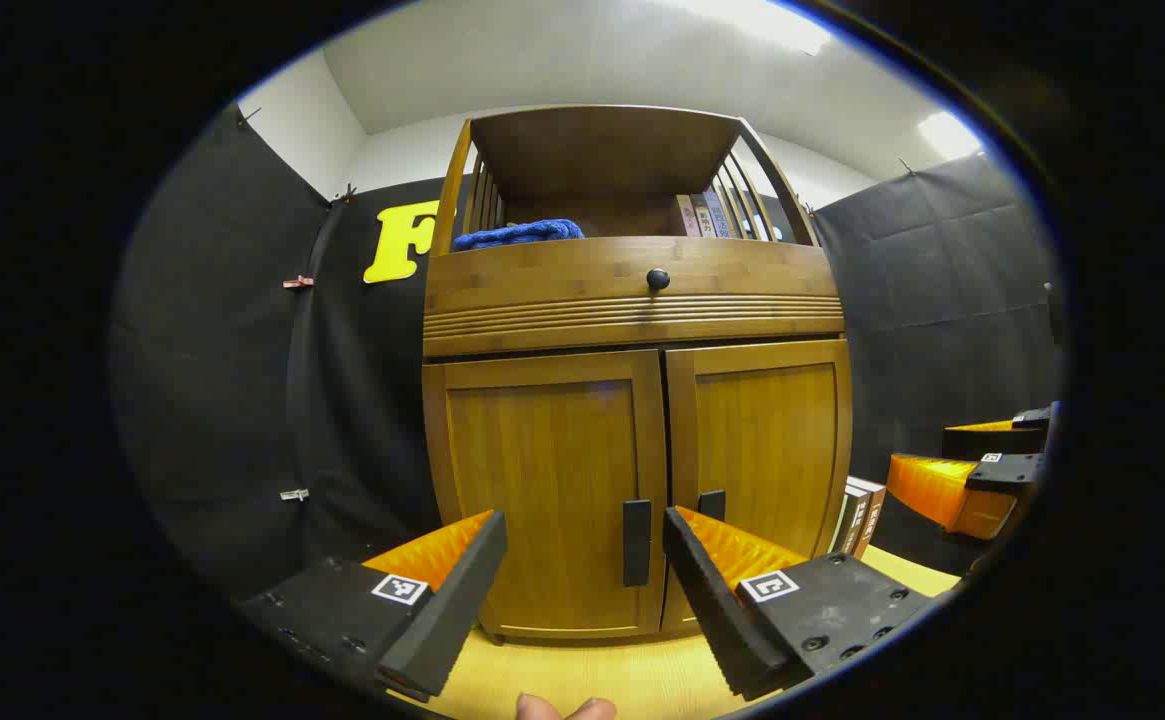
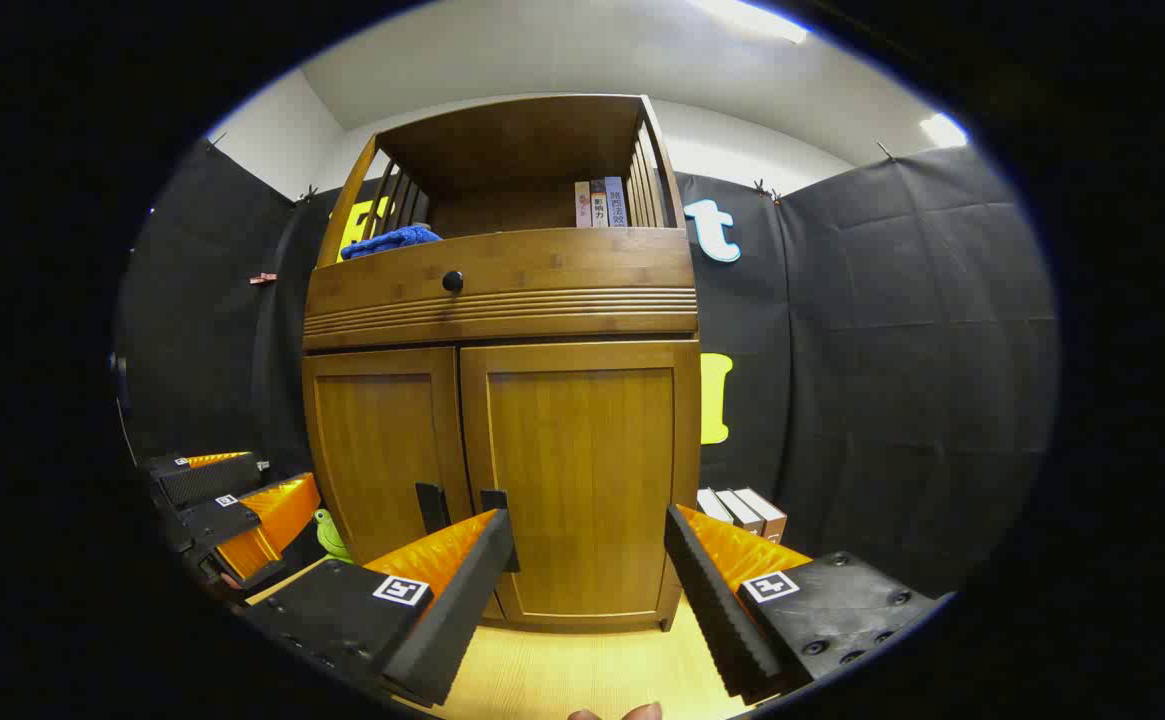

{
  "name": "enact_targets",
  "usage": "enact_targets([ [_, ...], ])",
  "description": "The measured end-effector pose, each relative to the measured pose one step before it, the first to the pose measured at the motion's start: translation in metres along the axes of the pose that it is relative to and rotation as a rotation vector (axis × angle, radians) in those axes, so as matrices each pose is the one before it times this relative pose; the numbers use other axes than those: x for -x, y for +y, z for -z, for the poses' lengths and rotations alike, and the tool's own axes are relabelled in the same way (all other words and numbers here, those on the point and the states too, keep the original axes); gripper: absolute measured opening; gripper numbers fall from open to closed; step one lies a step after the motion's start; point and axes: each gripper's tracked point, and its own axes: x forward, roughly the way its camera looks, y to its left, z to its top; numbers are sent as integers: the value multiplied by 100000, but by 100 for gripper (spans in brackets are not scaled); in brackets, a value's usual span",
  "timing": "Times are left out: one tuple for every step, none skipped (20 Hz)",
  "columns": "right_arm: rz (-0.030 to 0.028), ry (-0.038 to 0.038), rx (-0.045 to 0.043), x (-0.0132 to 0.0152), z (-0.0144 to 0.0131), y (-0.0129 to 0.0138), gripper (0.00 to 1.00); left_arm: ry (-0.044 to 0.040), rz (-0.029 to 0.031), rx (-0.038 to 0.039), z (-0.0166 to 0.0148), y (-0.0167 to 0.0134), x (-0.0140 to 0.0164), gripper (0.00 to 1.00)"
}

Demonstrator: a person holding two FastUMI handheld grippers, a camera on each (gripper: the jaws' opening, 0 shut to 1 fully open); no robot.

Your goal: Open the right door of the double-door shoe cabinet with the right hand, and open the left door with the left hand.

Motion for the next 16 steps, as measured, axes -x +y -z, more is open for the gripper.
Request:
enact_targets([
  [203,-27,-83,-71,3,-16,98,43,158,-45,-85,118,-200,98],
  [107,1,-79,-89,16,-12,98,-170,32,41,-16,132,-211,98],
  [55,-43,-2,-18,10,62,98,-33,-21,67,-155,121,-145,98],
  [112,-42,136,-3,5,-44,98,23,31,-44,119,35,83,98],
  [197,-115,101,-13,-93,-104,98,55,133,-129,17,-52,-57,98],
  [95,75,4,-32,46,-11,98,-110,47,-217,84,-159,71,98],
  [32,64,-19,37,-39,-32,98,-84,52,-178,-28,-58,-32,98],
  [92,144,3,-39,25,0,98,-119,110,-66,28,-58,-77,98],
  [135,-21,-35,1,35,-33,98,-89,99,-1,-72,-82,-38,98],
  [143,-16,-174,-18,34,-13,98,-136,50,-61,87,-82,-38,98],
  [131,-10,-320,-26,-18,-36,98,-8,49,-38,15,-7,-4,98],
  [331,-79,-410,-4,-38,-108,98,9,95,-80,7,-65,-37,98],
  [-4,7,-362,-7,-11,-62,98,173,-21,-144,12,-8,-11,98],
  [310,-13,-221,-67,22,-77,98,-51,-57,-153,104,-25,-20,98],
  [411,-17,21,-38,-14,-97,98,68,-3,-153,-43,-11,-31,98],
  [216,27,38,-66,-9,-114,98,-65,47,-97,112,-30,37,98],
])
